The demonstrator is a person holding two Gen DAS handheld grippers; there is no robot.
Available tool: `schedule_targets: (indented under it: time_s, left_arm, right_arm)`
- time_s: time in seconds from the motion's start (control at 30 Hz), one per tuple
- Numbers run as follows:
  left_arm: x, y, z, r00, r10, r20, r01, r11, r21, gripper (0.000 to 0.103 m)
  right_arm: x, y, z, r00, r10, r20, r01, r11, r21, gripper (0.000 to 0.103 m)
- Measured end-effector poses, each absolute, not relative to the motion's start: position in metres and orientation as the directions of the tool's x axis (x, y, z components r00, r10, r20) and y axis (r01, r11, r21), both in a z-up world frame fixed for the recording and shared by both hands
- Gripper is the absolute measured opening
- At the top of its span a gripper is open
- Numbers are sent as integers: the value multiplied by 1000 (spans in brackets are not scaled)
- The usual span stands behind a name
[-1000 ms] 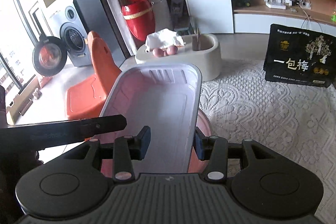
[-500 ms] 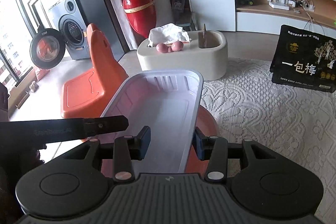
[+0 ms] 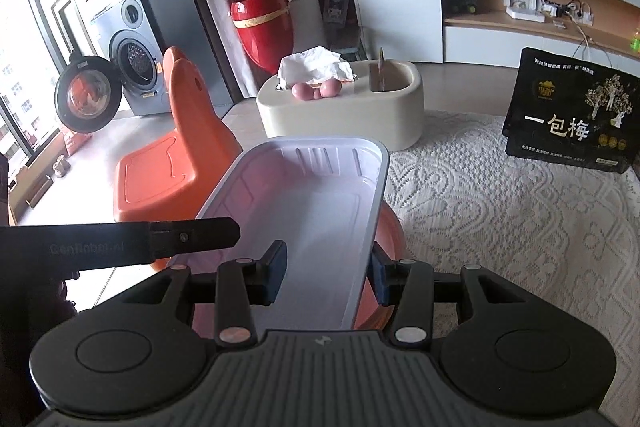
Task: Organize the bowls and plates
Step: 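Carry the tray with the left tool while the right tool lowers it onto the bowl stack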
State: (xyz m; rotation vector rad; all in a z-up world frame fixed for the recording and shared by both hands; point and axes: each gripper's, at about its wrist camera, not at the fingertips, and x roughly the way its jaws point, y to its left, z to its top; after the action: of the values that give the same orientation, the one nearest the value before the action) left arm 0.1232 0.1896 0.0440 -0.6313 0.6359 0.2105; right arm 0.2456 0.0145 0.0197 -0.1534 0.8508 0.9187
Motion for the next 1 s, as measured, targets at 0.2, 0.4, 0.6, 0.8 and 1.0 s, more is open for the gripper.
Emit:
schedule_targets:
  time_s: [0.2, 0.4, 0.6, 0.8, 1.0]
  left_arm:
    - [121, 191, 44, 795, -9, -606, -368, 787, -495, 24]
    - [119, 190, 47, 806, -11, -592, -358, 787, -502, 24]
    - [123, 191, 43, 796, -12, -605, -363, 790, -494, 24]
    - [124, 192, 42, 795, -10, -607, -365, 791, -491, 24]
    - [123, 191, 43, 798, -9, -603, -362, 792, -491, 24]
  right_arm:
    - [246, 14, 19, 307, 638, -706, -752, 617, 230, 44]
    - [246, 15, 12, 297, 629, -718, -751, 619, 232, 44]
    - [246, 14, 7, 287, 626, -725, -749, 619, 238, 44]
    - [245, 14, 6, 284, 628, -724, -749, 617, 242, 44]
    - [245, 4, 12, 297, 637, -711, -740, 624, 251, 44]
